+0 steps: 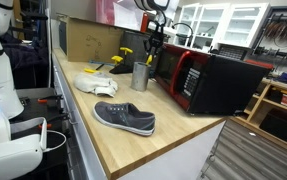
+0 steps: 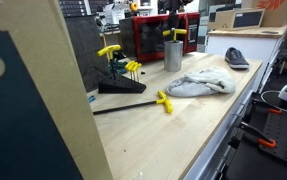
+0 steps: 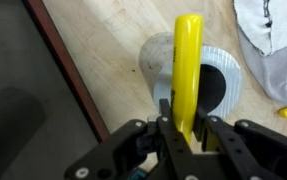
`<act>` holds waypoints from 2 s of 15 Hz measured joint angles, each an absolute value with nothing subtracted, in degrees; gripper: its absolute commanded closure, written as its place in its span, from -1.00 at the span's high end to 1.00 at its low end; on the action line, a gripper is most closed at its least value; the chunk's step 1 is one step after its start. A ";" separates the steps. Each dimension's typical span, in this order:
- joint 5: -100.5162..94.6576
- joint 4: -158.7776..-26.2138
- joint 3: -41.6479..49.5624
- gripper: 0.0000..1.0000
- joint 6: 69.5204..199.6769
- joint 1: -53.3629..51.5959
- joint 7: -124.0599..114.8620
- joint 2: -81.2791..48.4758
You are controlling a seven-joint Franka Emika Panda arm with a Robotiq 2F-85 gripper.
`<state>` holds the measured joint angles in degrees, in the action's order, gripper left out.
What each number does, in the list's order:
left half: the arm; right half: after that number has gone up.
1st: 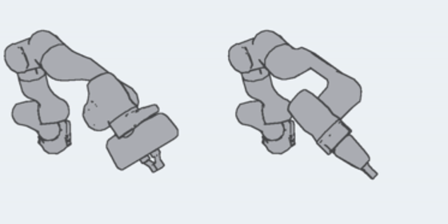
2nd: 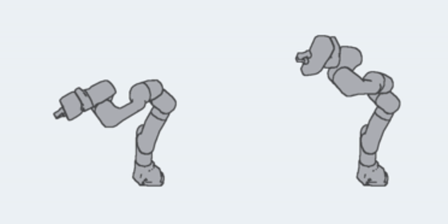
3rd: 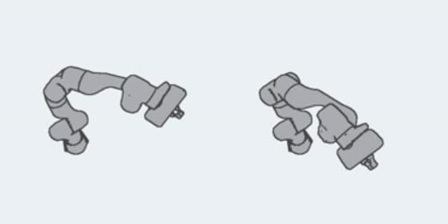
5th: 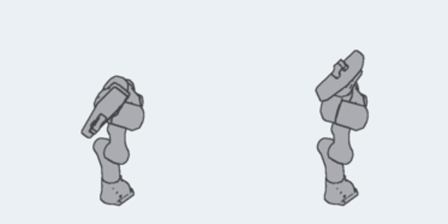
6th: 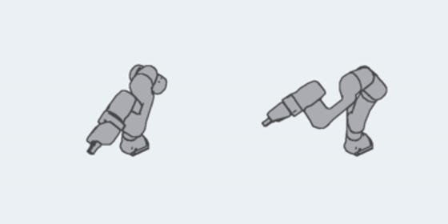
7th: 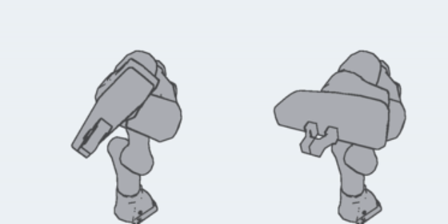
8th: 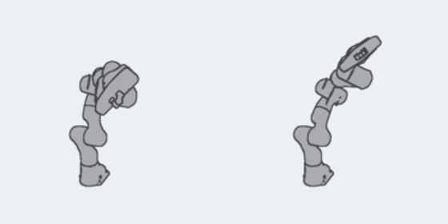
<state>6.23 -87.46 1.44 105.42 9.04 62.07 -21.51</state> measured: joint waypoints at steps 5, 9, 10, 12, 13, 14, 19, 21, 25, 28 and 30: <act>4.24 -87.70 1.18 -0.88 106.79 8.29 61.74 -17.05; 3.73 -87.83 1.01 -0.88 107.29 7.48 61.74 -14.04; 3.67 -88.07 0.95 -0.88 107.58 7.21 61.74 -13.65; 3.02 -89.42 0.68 -0.88 109.14 6.56 61.74 -13.07; 2.17 -90.55 0.56 -0.88 110.35 6.10 61.74 -12.87; 1.01 -91.95 0.51 -0.88 111.68 5.54 61.74 -12.65; -6.20 -100.52 0.41 -0.88 118.75 3.09 61.70 -11.53; -7.78 -104.13 0.40 -0.88 120.66 2.67 61.70 -10.67; -8.14 -110.18 0.33 -0.88 124.25 2.41 61.70 -7.94; -8.14 -113.40 0.34 0.13 126.38 2.45 61.58 -5.72; -8.14 -114.94 0.39 0.39 127.30 2.49 61.40 -4.61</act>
